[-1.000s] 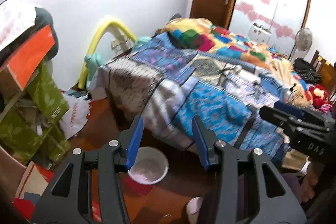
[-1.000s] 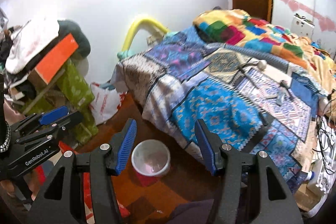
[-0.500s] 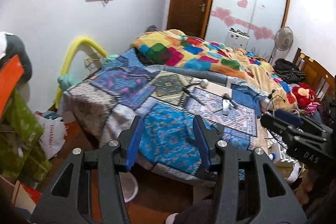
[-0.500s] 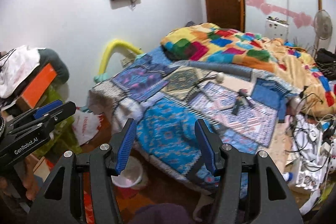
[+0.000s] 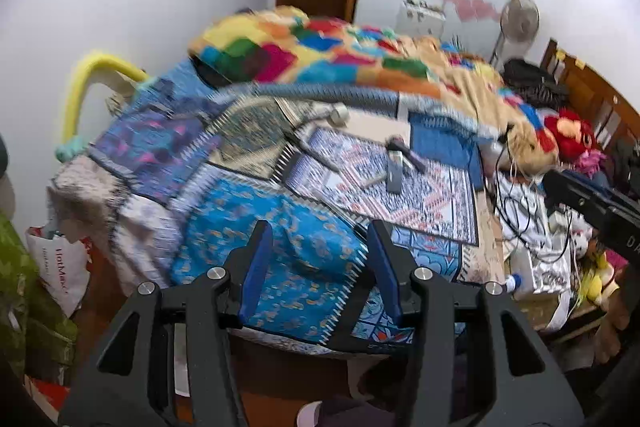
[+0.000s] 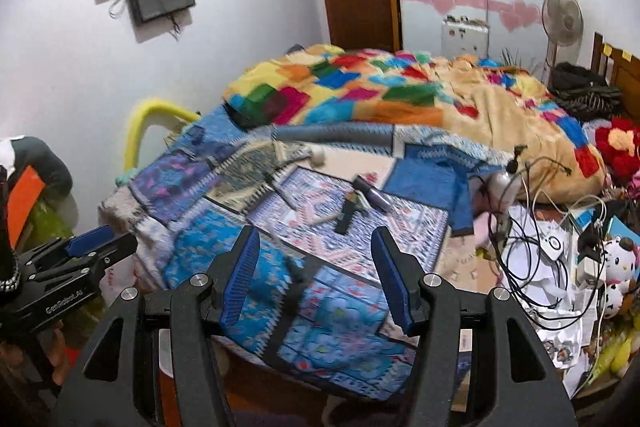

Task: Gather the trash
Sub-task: 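Grasp the clear plastic tube with the left tool while the right tool grasps the black box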

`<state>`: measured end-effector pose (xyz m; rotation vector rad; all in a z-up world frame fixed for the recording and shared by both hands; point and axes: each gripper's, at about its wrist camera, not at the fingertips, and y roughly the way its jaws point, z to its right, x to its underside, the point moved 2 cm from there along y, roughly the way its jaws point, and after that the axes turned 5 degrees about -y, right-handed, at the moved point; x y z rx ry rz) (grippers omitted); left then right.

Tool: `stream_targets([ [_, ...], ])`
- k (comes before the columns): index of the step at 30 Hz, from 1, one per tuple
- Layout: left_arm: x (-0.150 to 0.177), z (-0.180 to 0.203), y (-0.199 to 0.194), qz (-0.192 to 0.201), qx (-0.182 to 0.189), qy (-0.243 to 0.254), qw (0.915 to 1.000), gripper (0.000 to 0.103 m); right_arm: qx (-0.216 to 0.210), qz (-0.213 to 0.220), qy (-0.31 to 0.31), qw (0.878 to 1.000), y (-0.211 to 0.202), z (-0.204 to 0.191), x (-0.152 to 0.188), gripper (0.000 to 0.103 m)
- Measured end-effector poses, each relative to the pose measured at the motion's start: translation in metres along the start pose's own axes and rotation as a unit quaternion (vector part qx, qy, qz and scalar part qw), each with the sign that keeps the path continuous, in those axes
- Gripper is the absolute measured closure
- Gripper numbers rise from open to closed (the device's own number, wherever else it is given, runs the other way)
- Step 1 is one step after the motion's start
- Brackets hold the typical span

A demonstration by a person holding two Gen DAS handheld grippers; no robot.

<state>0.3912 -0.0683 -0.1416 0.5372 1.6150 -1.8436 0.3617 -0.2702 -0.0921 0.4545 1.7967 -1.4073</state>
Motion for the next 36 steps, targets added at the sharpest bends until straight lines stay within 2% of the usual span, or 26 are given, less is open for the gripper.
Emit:
stream_targets([
  [6,0.005,0.017,0.065,-0.052,0.007,0.009,0.9986,0.055,0.009,-0.033,0.025,0.999,0.035,0.033,0.013,0.049],
  [13,0.012,0.028,0.139,-0.099,0.013,0.004,0.995,0.055,-0.003,-0.08,0.054,0.995,0.086,0.055,0.026,0.049],
  [16,0.015,0.035,0.166,-0.103,0.002,0.017,0.9945,0.055,-0.003,-0.09,0.063,0.994,0.102,0.06,0.031,0.049],
  [20,0.018,0.041,0.193,-0.115,0.009,0.017,0.9932,0.055,-0.002,-0.102,0.072,0.992,0.126,0.065,0.034,0.049],
  [22,0.021,0.042,0.203,-0.114,-0.003,0.018,0.9933,0.055,0.001,-0.107,0.07,0.992,0.14,0.066,0.033,0.049],
  [27,0.026,0.035,0.208,-0.078,-0.044,0.027,0.9956,0.055,-0.016,-0.12,0.074,0.99,0.174,0.065,0.025,0.049],
  [30,0.024,0.028,0.207,-0.068,-0.045,0.024,0.9964,0.066,-0.03,-0.123,0.078,0.989,0.192,0.061,0.019,0.049],
  [32,0.023,0.024,0.207,-0.068,-0.043,0.027,0.9964,0.086,-0.029,-0.127,0.073,0.989,0.207,0.054,0.016,0.049],
  [33,0.021,0.021,0.208,-0.069,-0.043,0.028,0.9963,0.092,-0.027,-0.13,0.07,0.989,0.213,0.051,0.015,0.049],
  [36,0.018,0.014,0.208,-0.077,-0.023,0.021,0.9966,0.094,-0.019,-0.135,0.067,0.988,0.232,0.044,0.013,0.05],
])
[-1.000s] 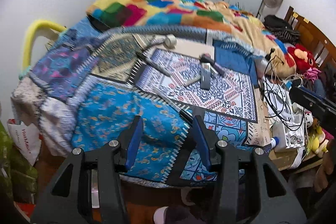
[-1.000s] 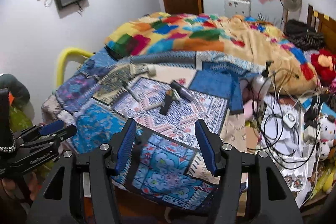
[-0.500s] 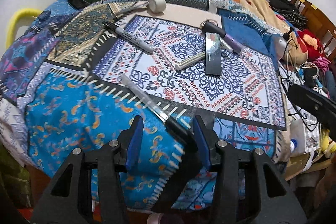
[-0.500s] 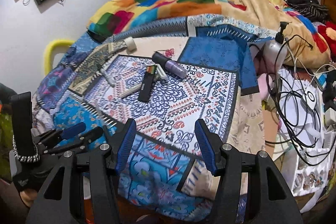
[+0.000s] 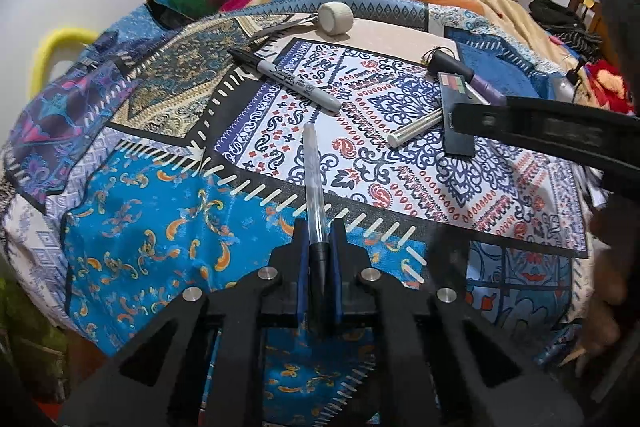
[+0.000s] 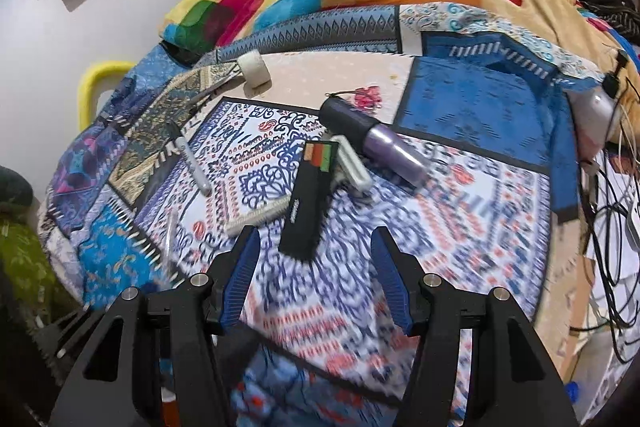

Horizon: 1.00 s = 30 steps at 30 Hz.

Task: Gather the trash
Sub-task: 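Grasp the clear plastic tube with the left tool while the right tool grasps the black box, then carry the tube and black box with both tools over the white bin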

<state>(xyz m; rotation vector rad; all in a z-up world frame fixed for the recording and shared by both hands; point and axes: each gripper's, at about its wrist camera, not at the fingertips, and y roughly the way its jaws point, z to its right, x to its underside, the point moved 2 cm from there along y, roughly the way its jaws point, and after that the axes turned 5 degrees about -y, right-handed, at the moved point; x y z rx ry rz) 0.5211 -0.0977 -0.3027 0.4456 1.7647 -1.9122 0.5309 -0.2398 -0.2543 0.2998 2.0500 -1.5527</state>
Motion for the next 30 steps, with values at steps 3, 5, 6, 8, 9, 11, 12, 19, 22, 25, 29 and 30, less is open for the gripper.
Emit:
stream_targets([
  [3,0.0,0.001,0.001,-0.001,0.002,0.007,1.0,0.094,0.006,-0.007,0.001,1.0,0.014,-0.003,-0.007,0.062],
  [5,0.001,0.002,0.0,-0.001,0.002,0.01,0.9999,0.094,0.018,-0.016,-0.003,1.0,0.021,-0.006,-0.01,0.064],
  [6,0.0,0.002,0.0,-0.001,0.004,0.009,0.9999,0.094,0.024,-0.018,-0.006,1.0,0.024,-0.008,-0.01,0.064],
  [8,0.0,0.001,0.0,-0.001,0.01,0.01,0.9999,0.094,0.038,-0.014,-0.015,0.999,0.024,-0.012,-0.01,0.068],
  [9,0.0,0.0,0.0,-0.002,0.011,0.012,0.9999,0.094,0.036,-0.009,-0.019,0.999,0.022,-0.013,-0.008,0.079],
  [11,0.0,0.001,0.0,-0.002,0.011,0.016,0.9998,0.094,0.038,-0.01,-0.021,0.999,0.022,-0.014,-0.005,0.08],
  [12,0.0,0.001,0.0,-0.001,0.011,0.018,0.9998,0.094,0.039,-0.011,-0.021,0.999,0.022,-0.015,-0.004,0.081],
  [19,-0.003,-0.006,-0.004,-0.023,0.034,-0.006,0.9991,0.094,0.011,-0.018,-0.01,1.0,0.001,-0.007,0.014,0.082],
  [22,-0.004,-0.003,-0.019,-0.018,0.045,-0.011,0.9988,0.094,0.012,-0.02,-0.006,1.0,-0.012,-0.004,0.022,0.082],
  [25,-0.005,0.003,-0.036,-0.006,0.047,-0.002,0.9989,0.094,0.018,-0.016,-0.003,1.0,-0.022,-0.005,0.021,0.082],
  [29,-0.008,0.01,-0.066,0.014,0.053,0.005,0.9985,0.094,0.028,0.007,-0.005,1.0,-0.05,-0.007,0.02,0.082],
  [30,-0.009,0.01,-0.075,0.02,0.055,0.005,0.9983,0.094,0.034,0.016,-0.008,0.999,-0.06,-0.009,0.019,0.083],
])
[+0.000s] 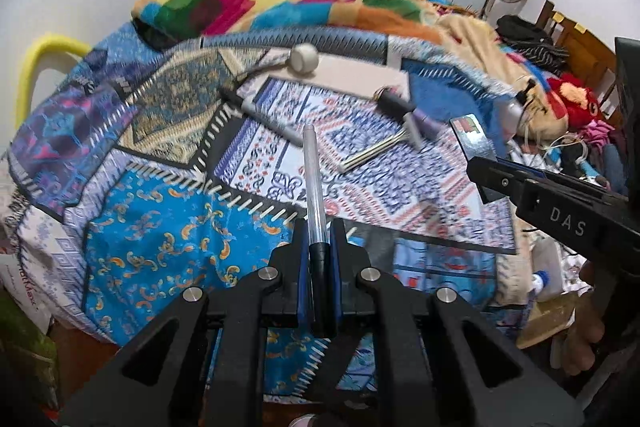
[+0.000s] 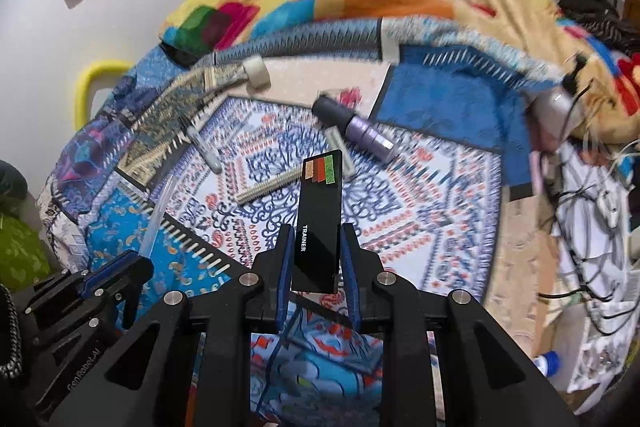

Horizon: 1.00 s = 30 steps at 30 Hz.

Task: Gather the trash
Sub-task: 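Carry the tube and black box with both tools over the white bin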

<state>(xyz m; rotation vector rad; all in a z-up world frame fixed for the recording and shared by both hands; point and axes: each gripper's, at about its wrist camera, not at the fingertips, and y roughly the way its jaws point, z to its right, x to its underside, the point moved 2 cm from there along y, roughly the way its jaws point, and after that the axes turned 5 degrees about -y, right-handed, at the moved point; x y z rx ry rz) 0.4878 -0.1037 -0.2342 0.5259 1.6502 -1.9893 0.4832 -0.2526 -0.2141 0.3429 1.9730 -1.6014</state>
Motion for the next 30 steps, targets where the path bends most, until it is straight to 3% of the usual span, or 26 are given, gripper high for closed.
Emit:
stream_targets([
  [1,-0.001,0.002,-0.01,0.006,0.002,0.001,1.0,0.094,0.002,0.007,-0.002,1.0,-0.009,-0.001,-0.001,0.083],
  [2,-0.002,0.002,-0.016,0.011,0.002,0.001,0.9999,0.094,0.001,0.011,-0.002,1.0,-0.015,-0.001,-0.002,0.093],
  [3,-0.003,0.003,-0.027,0.019,0.003,0.001,0.9998,0.094,0.0,0.016,-0.003,1.0,-0.024,-0.002,-0.003,0.094],
  [9,-0.003,0.001,-0.064,0.051,-0.006,0.007,0.9986,0.094,0.014,0.049,-0.022,0.998,-0.061,-0.014,-0.003,0.094],
  [14,0.005,-0.01,-0.081,0.054,-0.007,-0.006,0.9985,0.094,0.028,0.047,-0.027,0.998,-0.062,-0.015,0.002,0.094],
  [21,0.013,-0.033,-0.109,0.065,-0.019,-0.012,0.9977,0.094,0.014,0.05,-0.027,0.998,-0.075,-0.026,0.007,0.095],
  [30,0.028,-0.081,-0.158,0.089,-0.031,-0.045,0.9946,0.094,-0.02,0.086,-0.058,0.994,-0.116,-0.078,0.006,0.095],
])
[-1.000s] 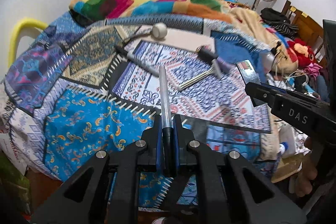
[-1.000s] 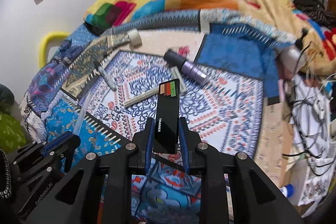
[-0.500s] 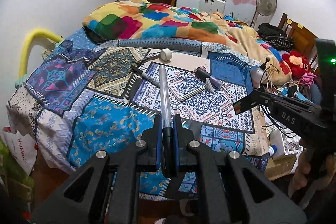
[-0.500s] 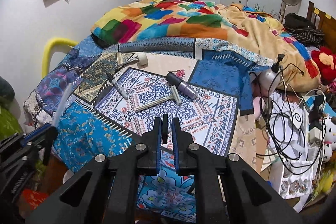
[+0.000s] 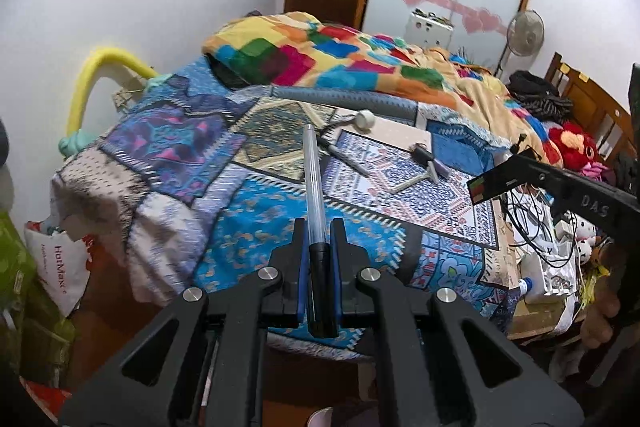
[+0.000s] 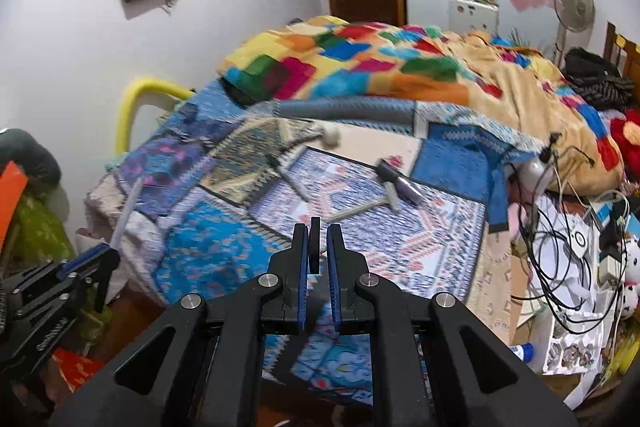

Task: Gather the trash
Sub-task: 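Carry the tube and black box with both tools over the white bin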

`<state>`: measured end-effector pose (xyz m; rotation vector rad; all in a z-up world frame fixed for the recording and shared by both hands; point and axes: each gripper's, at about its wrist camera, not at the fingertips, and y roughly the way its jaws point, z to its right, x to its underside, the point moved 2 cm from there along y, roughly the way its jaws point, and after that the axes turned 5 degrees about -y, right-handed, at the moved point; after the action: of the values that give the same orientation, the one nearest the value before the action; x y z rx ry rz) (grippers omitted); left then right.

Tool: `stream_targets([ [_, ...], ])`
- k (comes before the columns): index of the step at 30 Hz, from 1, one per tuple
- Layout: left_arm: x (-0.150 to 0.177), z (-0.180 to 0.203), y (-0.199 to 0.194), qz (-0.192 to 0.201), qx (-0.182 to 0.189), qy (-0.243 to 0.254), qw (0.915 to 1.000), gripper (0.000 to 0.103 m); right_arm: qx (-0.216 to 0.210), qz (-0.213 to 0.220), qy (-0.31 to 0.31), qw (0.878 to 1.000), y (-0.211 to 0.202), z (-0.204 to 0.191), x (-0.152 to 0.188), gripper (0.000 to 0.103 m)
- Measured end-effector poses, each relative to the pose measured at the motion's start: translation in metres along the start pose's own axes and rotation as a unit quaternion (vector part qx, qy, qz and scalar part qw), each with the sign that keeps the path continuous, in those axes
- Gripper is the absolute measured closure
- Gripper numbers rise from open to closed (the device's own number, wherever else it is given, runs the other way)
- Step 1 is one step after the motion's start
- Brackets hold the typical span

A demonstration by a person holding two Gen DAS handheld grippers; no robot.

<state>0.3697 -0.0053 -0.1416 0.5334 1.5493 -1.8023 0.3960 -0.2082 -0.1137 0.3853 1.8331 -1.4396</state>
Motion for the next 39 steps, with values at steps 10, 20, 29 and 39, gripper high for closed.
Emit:
stream_targets([
  [10,0.017,-0.064,-0.056,0.023,-0.032,-0.012,0.9991,0.094,-0.042,0.02,-0.056,0.997,-0.025,-0.082,-0.005,0.095],
  [20,0.046,-0.135,-0.093,0.023,-0.066,-0.053,0.9961,0.094,-0.099,0.001,-0.107,0.989,-0.021,-0.167,0.012,0.095],
  [29,0.08,-0.188,-0.097,-0.003,-0.088,-0.082,0.9927,0.094,-0.135,-0.029,-0.148,0.979,-0.01,-0.228,0.034,0.095],
  [39,0.131,-0.22,-0.074,-0.071,-0.088,-0.099,0.9887,0.094,-0.164,-0.111,-0.152,0.968,0.036,-0.27,0.071,0.094],
])
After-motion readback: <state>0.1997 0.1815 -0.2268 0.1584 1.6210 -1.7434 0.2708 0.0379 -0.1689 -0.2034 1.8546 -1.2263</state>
